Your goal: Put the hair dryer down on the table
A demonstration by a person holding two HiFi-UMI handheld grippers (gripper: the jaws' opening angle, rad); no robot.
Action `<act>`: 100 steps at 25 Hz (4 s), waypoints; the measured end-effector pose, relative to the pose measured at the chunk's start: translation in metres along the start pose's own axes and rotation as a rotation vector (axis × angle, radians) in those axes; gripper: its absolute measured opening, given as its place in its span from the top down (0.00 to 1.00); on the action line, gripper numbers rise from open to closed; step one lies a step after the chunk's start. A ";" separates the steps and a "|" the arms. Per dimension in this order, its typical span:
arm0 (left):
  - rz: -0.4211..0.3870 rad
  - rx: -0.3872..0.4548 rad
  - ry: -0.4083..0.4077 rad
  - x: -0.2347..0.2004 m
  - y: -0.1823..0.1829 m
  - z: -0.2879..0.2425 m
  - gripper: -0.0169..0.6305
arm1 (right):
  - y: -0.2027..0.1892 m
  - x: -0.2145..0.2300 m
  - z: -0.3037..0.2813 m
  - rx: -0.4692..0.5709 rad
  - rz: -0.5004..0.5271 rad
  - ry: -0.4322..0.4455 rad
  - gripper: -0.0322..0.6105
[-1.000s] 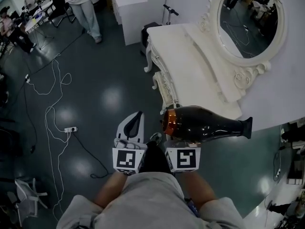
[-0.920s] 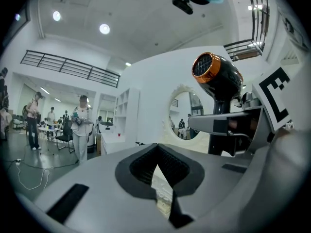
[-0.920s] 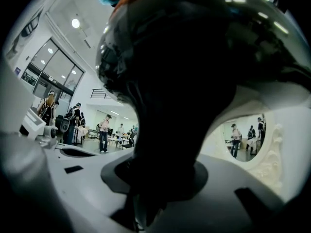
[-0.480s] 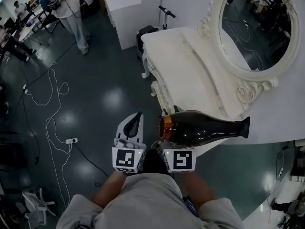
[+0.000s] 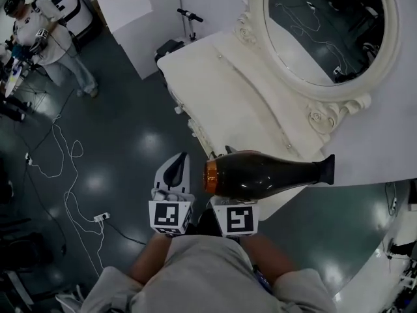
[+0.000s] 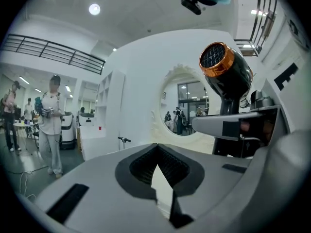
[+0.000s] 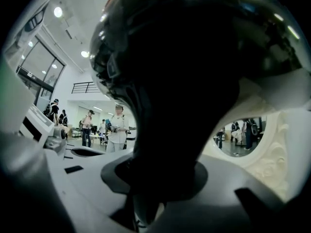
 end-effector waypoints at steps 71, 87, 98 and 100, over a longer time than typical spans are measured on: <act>-0.061 -0.342 -0.842 -0.086 -0.076 -0.318 0.96 | -0.128 0.098 -0.212 -0.357 -0.513 -0.830 0.74; -0.065 -0.464 -0.818 -0.096 -0.109 -0.335 0.96 | -0.165 0.107 -0.243 -0.472 -0.614 -0.779 0.74; -0.082 -0.501 -0.821 -0.096 -0.120 -0.351 0.96 | -0.189 0.117 -0.251 -0.500 -0.696 -0.775 0.74; -0.085 -0.507 -0.820 -0.095 -0.123 -0.352 0.96 | -0.193 0.119 -0.252 -0.502 -0.708 -0.769 0.74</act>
Point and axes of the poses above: the fingertips, and each gripper's own axes: z backward along the fingers, x to its right, y out of its top, the point moved 7 cm from there along z, backward along the fingers, and after that the axes turned 4 degrees about -y, right-handed, at the moved point
